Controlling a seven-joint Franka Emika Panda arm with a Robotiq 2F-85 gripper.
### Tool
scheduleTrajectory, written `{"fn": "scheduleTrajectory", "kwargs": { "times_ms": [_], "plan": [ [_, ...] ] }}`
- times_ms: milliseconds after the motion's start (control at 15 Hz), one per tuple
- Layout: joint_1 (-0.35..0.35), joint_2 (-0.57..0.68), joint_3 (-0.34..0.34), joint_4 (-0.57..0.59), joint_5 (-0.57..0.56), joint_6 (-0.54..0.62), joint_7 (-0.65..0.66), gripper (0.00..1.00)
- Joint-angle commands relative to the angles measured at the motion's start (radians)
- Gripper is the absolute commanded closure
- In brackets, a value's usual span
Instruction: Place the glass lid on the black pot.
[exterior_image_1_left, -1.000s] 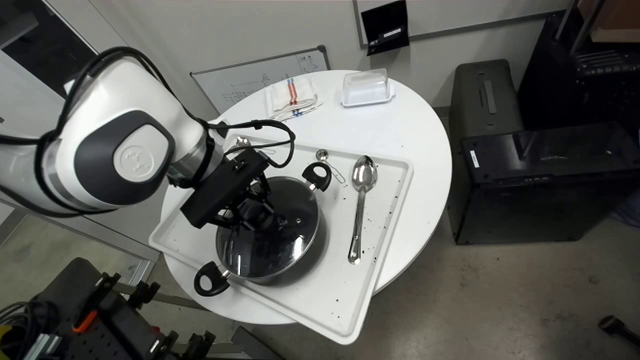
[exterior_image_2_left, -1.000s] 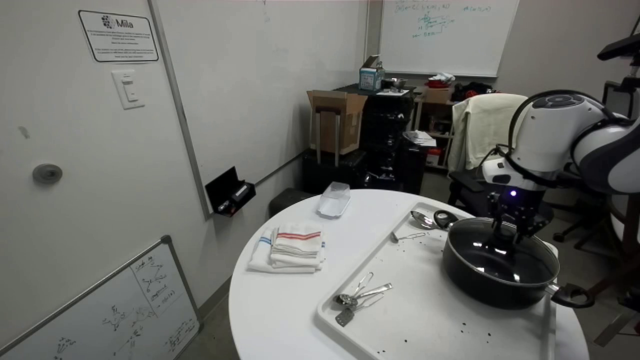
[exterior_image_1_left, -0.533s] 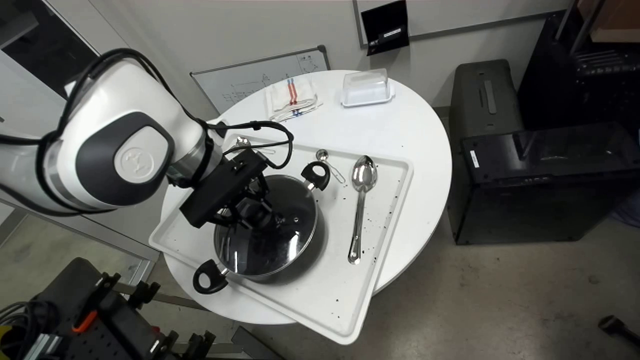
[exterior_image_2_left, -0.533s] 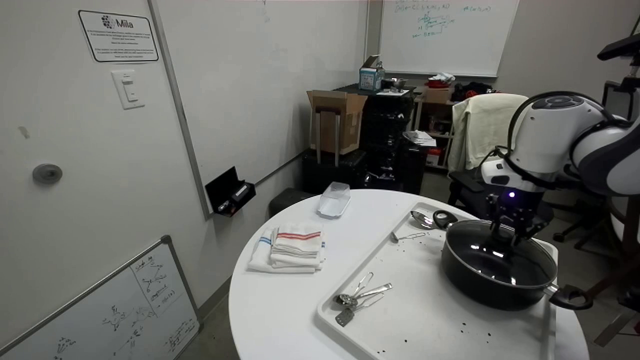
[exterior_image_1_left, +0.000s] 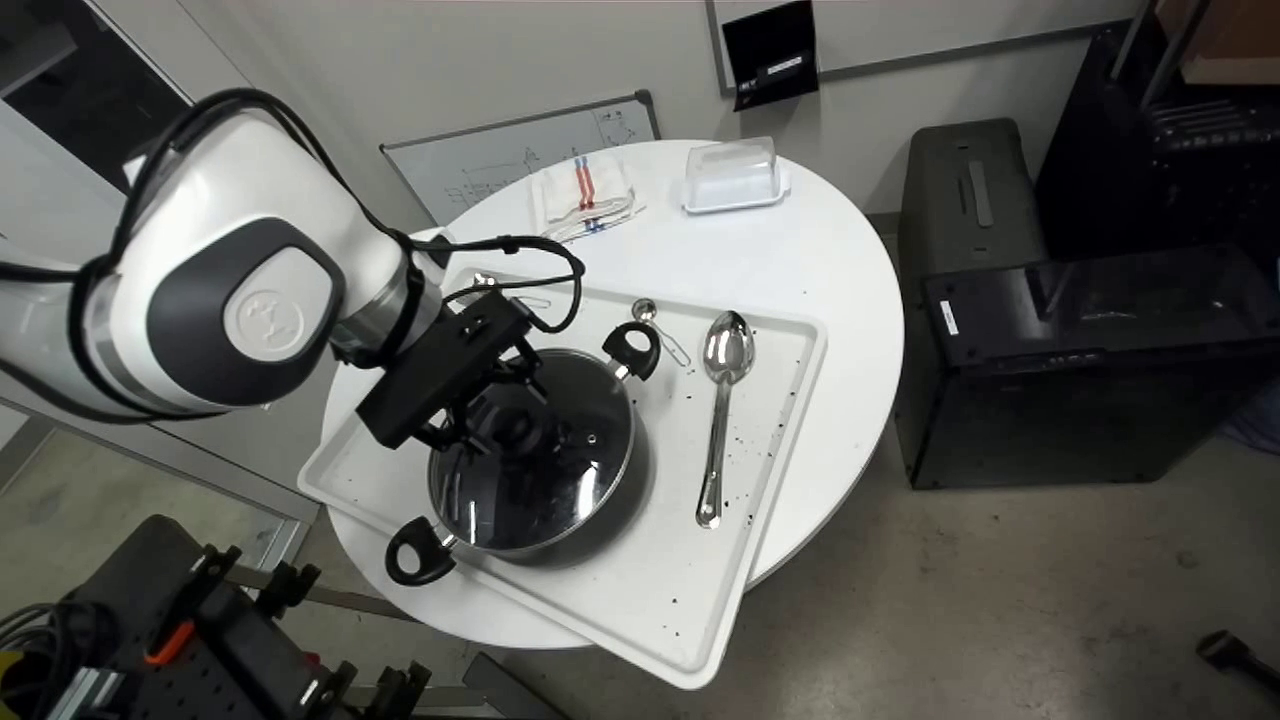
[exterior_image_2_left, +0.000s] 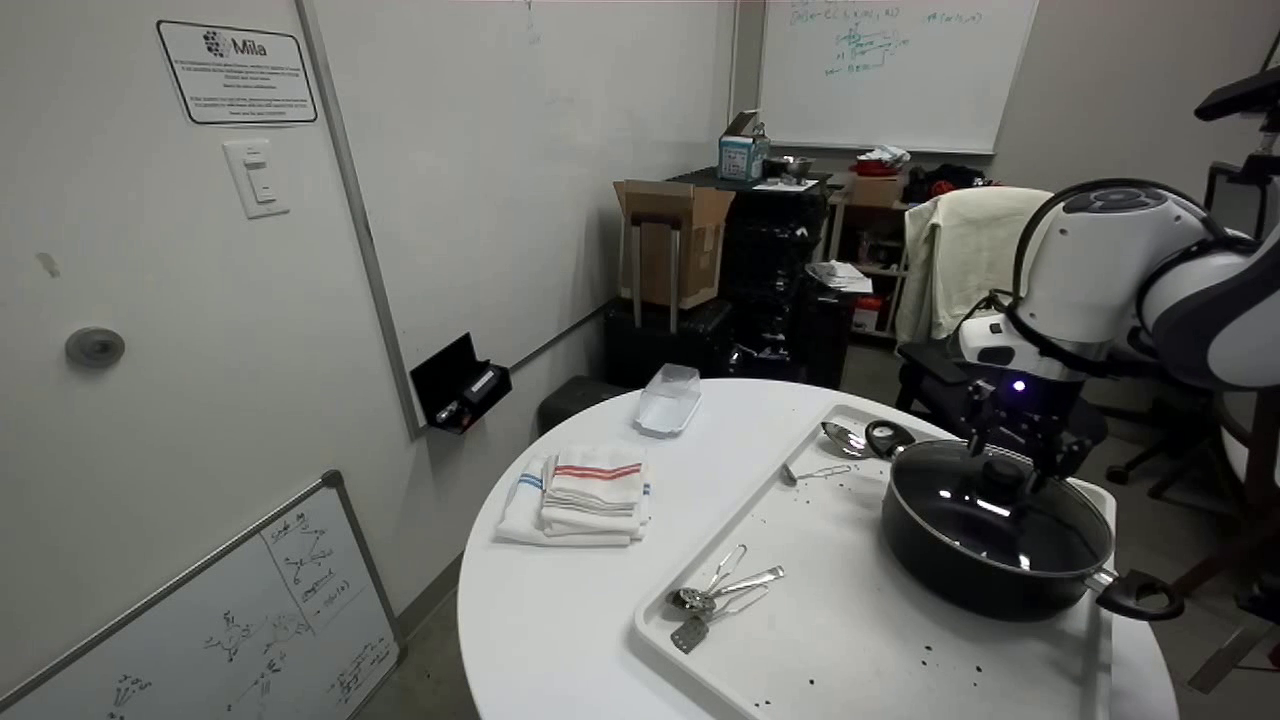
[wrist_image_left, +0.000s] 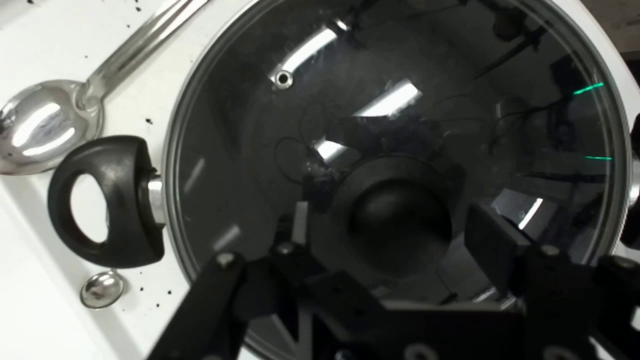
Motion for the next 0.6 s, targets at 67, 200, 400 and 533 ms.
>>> {"fn": "scheduleTrajectory", "kwargs": {
  "times_ms": [67,200,400,533],
  "plan": [
    [-0.024,-0.034,0.032,-0.021,0.055,0.025,-0.04,0.0],
    [-0.026,-0.048,0.037,-0.027,0.069,0.021,-0.045,0.0],
    [-0.03,-0.084,0.045,-0.049,0.093,0.012,-0.053,0.0],
    [-0.033,-0.111,0.049,-0.067,0.11,0.01,-0.063,0.0]
  ]
}}
